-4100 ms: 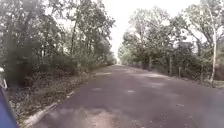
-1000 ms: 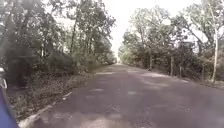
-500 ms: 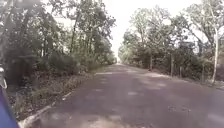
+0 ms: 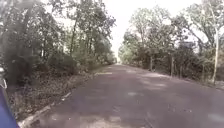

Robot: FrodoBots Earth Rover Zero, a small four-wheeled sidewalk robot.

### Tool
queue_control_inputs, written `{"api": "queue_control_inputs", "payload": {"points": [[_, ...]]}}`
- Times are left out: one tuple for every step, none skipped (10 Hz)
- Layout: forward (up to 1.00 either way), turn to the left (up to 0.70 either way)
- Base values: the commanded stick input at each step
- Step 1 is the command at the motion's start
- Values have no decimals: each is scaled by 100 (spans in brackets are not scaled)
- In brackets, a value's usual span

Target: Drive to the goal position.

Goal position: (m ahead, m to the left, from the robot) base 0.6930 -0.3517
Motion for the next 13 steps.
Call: {"api": "queue_control_inputs", "payload": {"points": [[6, -3], [6, -3], [5, -3], [5, -3], [6, -3], [6, -3], [6, -3], [6, -3], [5, -3], [5, -3], [5, -3], [5, -3], [5, -3]]}}
